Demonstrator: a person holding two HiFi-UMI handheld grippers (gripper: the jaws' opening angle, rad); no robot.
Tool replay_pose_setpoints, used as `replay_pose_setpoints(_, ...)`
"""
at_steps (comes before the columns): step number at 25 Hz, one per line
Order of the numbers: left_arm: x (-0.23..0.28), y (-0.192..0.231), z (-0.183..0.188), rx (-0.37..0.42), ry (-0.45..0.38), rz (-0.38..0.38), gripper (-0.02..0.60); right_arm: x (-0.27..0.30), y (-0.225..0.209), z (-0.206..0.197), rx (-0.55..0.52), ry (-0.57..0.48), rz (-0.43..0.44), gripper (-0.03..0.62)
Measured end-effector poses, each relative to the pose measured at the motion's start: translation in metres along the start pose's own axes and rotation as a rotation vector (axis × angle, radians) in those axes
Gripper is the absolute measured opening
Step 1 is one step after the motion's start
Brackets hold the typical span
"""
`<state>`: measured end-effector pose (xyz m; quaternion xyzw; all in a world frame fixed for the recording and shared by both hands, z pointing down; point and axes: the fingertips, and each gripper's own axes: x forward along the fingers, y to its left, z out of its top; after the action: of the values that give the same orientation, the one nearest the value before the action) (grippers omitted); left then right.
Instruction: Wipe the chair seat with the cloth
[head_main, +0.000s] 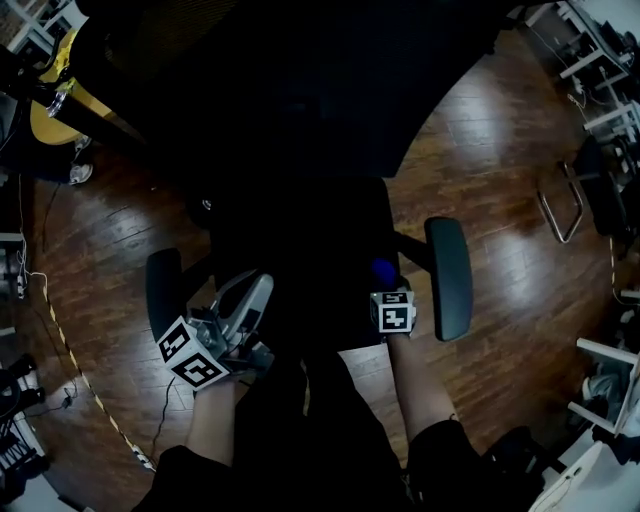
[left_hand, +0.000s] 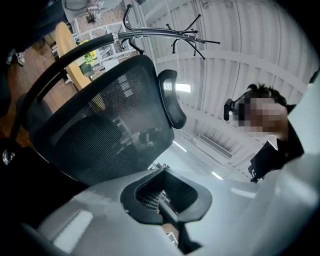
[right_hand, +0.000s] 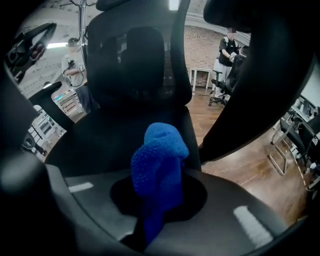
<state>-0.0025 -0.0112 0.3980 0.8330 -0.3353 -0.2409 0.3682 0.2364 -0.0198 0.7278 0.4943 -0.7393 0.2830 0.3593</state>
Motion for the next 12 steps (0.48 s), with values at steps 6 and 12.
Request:
replay_pose_setpoints(6,-0.021,0.007,0.012,0.014,-0.022,0.032,-0.011,0.0,0.025,0.003,-0.055,0.008,0.017,0.035)
replay_pose_setpoints(12,-0.054,0.011,0.048,0.04,-0.132,0.132,-0.011,0.009,0.171,0.023,-0.228,0.023,0.316,0.035)
